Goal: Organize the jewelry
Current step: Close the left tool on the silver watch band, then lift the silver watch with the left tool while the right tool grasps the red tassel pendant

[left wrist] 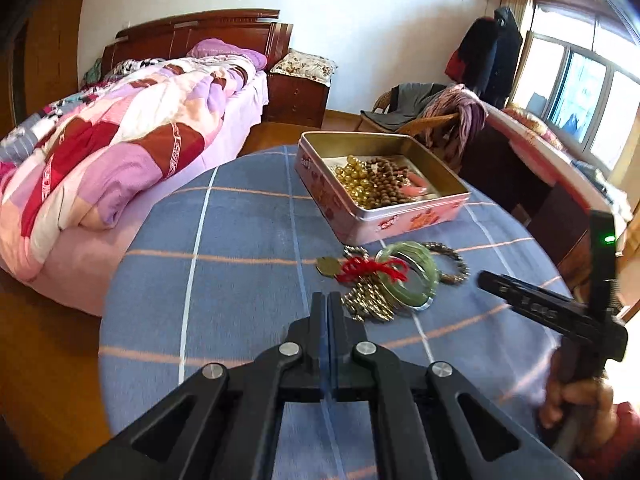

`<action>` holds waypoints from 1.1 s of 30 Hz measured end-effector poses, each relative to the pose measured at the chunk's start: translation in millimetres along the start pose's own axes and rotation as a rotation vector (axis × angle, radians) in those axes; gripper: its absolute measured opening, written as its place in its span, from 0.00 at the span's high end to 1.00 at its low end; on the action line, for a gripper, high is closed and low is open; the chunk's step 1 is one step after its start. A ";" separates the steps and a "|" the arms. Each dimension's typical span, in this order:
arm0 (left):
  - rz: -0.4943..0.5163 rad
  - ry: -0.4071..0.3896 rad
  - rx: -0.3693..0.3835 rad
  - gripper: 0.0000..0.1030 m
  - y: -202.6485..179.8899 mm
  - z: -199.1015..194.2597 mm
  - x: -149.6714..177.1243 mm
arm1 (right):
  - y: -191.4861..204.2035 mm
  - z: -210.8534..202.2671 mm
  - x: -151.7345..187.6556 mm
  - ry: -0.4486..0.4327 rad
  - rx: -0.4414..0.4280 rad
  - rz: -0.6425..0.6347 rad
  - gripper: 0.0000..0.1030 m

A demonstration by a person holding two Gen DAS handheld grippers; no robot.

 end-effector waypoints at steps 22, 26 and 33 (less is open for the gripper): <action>-0.171 0.175 0.061 0.98 -9.9 25.3 38.8 | 54.8 -15.2 4.8 -0.020 -0.141 -0.099 0.48; -0.200 0.212 0.023 0.98 -1.7 29.0 41.9 | 53.6 -14.6 4.6 -0.021 -0.138 -0.092 0.48; -0.113 0.125 -0.008 0.73 -4.3 8.6 24.2 | 51.1 -12.3 6.4 -0.016 -0.138 -0.090 0.48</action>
Point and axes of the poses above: each gripper's, at about its wrist camera, not at the fingertips, and z roughly the way its jaws point, y to its left, x to its underside, the point moved 8 cm from there along z, roughly the way its jaws point, and after that the axes turned 12 degrees about -y, right-handed, at the moved point
